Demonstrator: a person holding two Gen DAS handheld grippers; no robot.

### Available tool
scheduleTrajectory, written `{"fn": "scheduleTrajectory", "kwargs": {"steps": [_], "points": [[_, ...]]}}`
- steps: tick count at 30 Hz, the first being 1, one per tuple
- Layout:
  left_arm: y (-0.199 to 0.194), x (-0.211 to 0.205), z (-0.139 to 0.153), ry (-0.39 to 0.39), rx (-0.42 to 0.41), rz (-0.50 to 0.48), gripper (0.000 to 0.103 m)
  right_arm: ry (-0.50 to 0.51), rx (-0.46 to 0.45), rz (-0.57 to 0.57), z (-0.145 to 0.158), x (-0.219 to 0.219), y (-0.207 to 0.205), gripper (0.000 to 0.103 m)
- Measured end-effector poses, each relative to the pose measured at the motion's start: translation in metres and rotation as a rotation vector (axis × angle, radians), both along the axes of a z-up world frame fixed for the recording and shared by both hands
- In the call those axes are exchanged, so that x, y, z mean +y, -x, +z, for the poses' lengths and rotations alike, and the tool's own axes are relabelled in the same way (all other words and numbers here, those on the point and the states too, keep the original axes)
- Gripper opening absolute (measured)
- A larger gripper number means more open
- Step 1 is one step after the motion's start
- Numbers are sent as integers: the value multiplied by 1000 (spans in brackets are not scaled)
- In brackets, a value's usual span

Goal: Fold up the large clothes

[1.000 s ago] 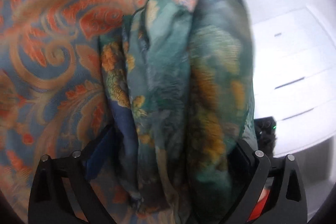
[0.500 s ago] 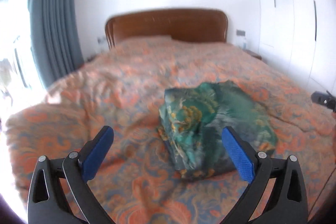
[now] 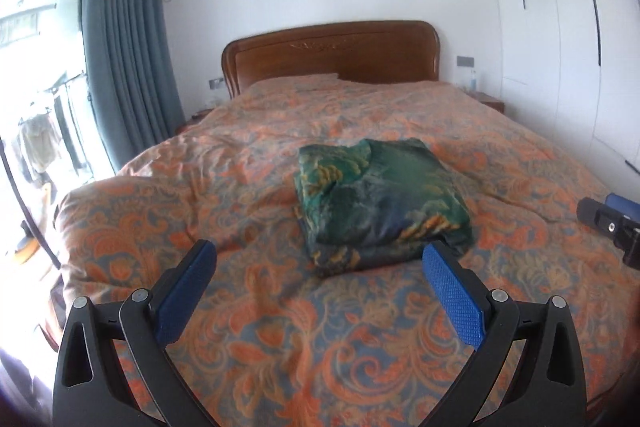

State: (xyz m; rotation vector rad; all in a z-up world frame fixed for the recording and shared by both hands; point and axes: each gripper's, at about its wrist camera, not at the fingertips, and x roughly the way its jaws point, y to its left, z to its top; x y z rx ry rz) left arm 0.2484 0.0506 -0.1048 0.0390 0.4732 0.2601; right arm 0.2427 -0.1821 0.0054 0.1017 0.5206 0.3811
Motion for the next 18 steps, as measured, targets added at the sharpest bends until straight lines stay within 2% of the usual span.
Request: {"fn": "scheduleTrajectory", "kwargs": {"steps": [4, 14, 18], "points": [[9, -4, -6, 7, 16, -4, 103, 11, 19, 8, -6, -2, 17, 102], [13, -7, -11, 13, 48, 13, 103, 132, -39, 39, -8, 19, 42, 102], [11, -6, -17, 37, 74, 10, 103, 170, -26, 39, -14, 26, 45, 102]]}}
